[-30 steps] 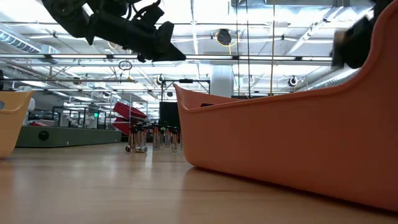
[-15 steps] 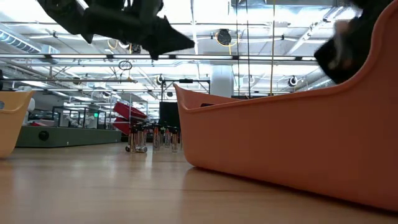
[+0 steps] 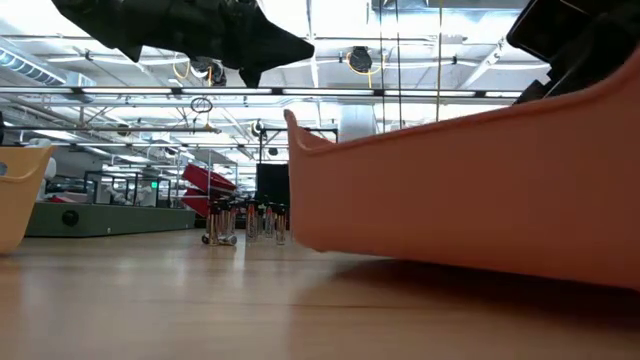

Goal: Sort batteries
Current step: Put the brown battery into the orange bin

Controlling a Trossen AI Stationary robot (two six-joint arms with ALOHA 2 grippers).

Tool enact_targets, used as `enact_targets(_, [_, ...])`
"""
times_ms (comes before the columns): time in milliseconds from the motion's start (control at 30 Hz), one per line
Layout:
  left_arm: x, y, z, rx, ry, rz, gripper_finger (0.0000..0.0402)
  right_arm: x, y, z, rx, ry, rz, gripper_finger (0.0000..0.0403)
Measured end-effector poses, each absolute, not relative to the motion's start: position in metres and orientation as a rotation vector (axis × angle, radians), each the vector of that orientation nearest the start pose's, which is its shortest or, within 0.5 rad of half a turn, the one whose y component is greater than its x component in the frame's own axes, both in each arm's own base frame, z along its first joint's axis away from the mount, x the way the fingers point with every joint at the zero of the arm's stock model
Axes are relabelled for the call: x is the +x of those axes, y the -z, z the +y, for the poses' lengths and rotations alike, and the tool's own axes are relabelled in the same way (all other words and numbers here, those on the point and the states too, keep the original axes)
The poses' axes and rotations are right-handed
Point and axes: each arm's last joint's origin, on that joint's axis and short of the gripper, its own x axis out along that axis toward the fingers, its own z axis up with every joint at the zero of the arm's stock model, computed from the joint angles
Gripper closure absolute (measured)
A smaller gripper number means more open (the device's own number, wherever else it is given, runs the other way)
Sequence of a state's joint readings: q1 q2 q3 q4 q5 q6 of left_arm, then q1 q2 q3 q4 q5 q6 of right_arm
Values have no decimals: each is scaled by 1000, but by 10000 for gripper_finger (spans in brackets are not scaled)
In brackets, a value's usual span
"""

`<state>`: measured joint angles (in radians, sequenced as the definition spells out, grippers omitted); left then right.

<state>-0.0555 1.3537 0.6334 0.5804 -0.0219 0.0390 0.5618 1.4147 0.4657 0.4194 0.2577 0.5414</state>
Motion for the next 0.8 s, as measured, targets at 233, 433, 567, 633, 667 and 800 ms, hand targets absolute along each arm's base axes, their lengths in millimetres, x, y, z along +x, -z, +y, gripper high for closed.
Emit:
enact_targets(233, [282,-232,-13,6,-18,128,388,229,-167,135,247,-167,568,252])
enact_targets(433, [282,-231,-21,-112,-15,143,388,224,-196,130,82,-41,580,250])
enact_targets(567, [279,-230,-39,-91,-17,150,388,210,-201,116,21,108,596,254])
enact_targets(633, [278,-230,-47,-63,-43,153,388,203,-197,109,-4,210,578,253])
enact_targets(667, [277,-229,-51,-50,-58,154,388,199,-192,105,-20,258,571,252])
enact_targets(800, [276,-224,-63,3,-104,174,388,187,-166,95,-22,349,529,246])
